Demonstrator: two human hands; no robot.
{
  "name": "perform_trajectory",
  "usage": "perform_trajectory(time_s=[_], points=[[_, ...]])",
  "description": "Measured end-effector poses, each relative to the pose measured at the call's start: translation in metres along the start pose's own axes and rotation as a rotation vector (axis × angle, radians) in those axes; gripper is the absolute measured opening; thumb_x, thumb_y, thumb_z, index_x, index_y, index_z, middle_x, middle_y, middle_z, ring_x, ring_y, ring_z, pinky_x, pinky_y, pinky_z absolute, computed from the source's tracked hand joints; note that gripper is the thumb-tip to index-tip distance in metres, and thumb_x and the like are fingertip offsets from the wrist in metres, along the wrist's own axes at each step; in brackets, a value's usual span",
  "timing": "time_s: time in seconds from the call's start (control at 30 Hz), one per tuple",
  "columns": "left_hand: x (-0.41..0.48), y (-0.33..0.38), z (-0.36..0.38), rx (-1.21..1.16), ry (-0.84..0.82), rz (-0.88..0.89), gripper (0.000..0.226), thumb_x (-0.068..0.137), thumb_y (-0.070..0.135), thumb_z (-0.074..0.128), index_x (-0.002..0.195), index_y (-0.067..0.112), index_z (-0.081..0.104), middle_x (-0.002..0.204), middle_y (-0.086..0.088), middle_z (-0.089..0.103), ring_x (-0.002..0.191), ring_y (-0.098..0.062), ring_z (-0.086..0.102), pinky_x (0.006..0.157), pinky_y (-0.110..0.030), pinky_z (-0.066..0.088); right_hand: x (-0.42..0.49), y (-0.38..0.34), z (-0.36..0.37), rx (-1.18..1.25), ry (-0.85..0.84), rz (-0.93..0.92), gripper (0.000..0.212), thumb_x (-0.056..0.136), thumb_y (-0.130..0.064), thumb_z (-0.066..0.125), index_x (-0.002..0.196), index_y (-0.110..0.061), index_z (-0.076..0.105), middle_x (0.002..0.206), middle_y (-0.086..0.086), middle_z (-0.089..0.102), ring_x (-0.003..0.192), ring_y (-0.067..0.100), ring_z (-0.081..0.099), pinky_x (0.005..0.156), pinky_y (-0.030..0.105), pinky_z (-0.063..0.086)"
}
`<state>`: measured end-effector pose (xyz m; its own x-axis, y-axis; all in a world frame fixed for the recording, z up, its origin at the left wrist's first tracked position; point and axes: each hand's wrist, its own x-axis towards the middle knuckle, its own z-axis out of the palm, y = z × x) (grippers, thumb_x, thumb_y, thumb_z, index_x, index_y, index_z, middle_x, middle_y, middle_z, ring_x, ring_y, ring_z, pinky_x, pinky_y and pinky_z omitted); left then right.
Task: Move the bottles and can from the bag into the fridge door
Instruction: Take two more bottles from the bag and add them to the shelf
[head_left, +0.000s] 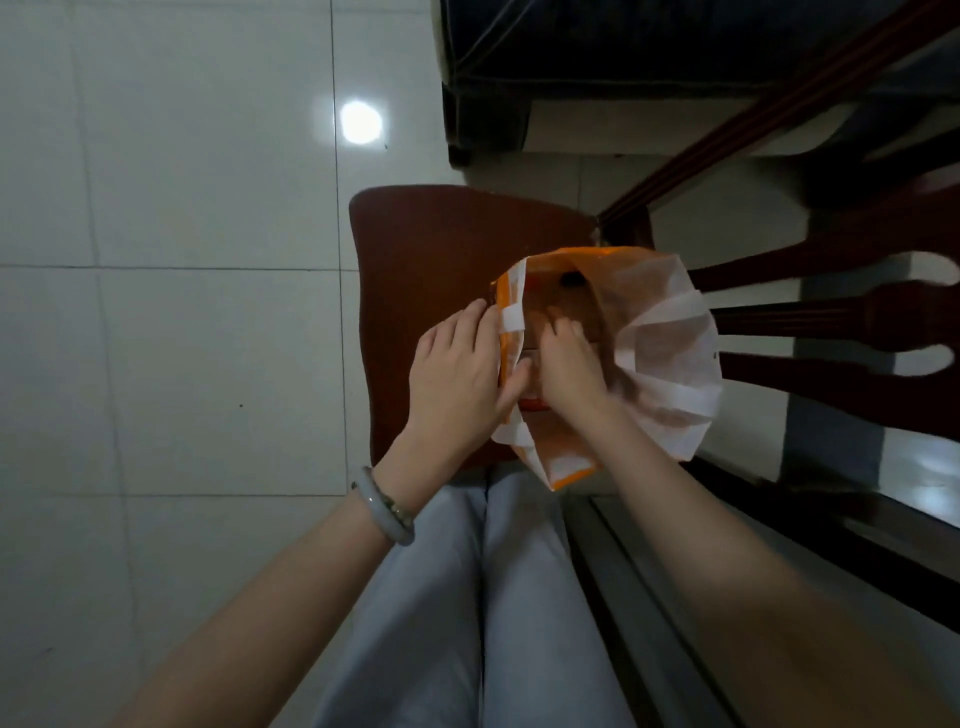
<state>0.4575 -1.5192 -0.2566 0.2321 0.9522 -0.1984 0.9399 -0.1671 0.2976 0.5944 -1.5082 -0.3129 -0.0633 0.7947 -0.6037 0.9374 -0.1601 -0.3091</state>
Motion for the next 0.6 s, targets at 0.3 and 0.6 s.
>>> perform_trajectory(time_s=[0.3,0.6], points=[[0.002,-0.009,0.011,0.129,0.090,0.010,0.032,0.091,0.029,0.050,0.112,0.010,0.066,0.122,-0.011,0.063,0.102,-0.025,0.063,0.087,-0.036,0.047,0.064,0.022,0.043,-0.153,-0.046,0.169,0.076,0.089,-0.051,0.047,0.142,-0.004,0.020,0.145,0.020,0.032,0.132,0.034,0.033,0.110,0.045,0.026],[0.004,-0.001,0.012,0.137,0.014,-0.018,0.037,0.094,0.029,0.042,0.117,0.009,0.063,0.125,-0.011,0.061,0.106,-0.025,0.061,0.091,-0.037,0.047,0.083,0.014,0.059,-0.191,-0.164,0.242,0.084,0.089,-0.054,0.045,0.144,-0.001,0.009,0.151,0.025,0.016,0.138,0.040,0.019,0.113,0.050,0.016]])
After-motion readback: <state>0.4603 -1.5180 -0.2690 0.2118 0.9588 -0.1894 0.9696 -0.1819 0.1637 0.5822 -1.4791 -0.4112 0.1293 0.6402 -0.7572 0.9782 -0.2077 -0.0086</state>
